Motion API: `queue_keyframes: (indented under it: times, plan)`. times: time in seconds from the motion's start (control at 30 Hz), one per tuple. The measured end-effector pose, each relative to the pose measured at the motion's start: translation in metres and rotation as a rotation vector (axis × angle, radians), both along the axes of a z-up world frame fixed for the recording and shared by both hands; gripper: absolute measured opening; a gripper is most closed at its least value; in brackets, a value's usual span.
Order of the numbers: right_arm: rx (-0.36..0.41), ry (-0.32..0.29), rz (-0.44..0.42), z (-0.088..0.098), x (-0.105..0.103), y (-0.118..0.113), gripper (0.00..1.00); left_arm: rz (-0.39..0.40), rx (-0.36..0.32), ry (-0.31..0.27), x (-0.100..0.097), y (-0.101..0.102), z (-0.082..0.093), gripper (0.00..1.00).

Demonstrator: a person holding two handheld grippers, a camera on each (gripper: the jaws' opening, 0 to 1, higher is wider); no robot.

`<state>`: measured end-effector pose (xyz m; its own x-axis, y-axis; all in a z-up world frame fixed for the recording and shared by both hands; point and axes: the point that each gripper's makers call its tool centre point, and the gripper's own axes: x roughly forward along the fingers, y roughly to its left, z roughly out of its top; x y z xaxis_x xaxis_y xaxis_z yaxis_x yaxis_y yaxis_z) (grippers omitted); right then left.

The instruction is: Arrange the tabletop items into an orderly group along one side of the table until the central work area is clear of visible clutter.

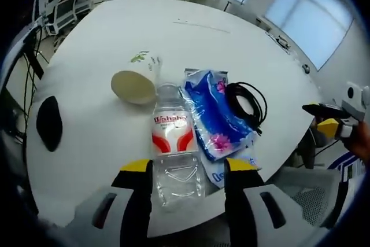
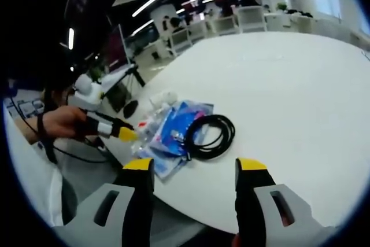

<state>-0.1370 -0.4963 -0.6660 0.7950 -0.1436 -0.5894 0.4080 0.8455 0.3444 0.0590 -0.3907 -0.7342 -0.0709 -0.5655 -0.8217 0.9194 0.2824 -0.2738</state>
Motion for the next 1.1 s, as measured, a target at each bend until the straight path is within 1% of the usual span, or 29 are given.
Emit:
queue_keyframes:
  times: [0.13, 0.23, 0.33, 0.4, 0.67, 0.73, 0.87, 1.1]
  plan:
    - [0.001, 0.001, -0.005, 0.0, -0.002, 0.0, 0.54, -0.019, 0.035, -0.007, -0.002, 0.005, -0.01, 0.47]
    - [0.003, 0.001, -0.01, 0.0, -0.003, -0.001, 0.54, -0.037, 0.065, -0.017, -0.003, 0.011, -0.02, 0.44]
    - [0.008, 0.002, -0.018, -0.002, -0.004, -0.002, 0.53, -0.028, 0.069, -0.006, -0.004, 0.016, -0.025, 0.41]
    - [0.015, 0.006, -0.022, -0.004, -0.004, -0.002, 0.53, 0.002, 0.054, 0.017, -0.004, 0.016, -0.024, 0.41]
    - [0.013, -0.006, -0.016, -0.002, 0.004, -0.004, 0.52, -0.004, 0.054, 0.009, -0.005, 0.019, -0.023, 0.4]
    - [0.014, -0.007, -0.015, -0.002, 0.005, -0.004, 0.52, -0.005, 0.057, 0.015, -0.007, 0.021, -0.023, 0.4]
    - [0.019, -0.006, -0.015, -0.003, 0.005, -0.004, 0.5, -0.024, 0.068, 0.003, -0.009, 0.029, -0.023, 0.4]
    - [0.02, -0.003, -0.014, -0.003, 0.006, -0.005, 0.5, -0.041, 0.083, 0.006, -0.011, 0.043, -0.023, 0.39]
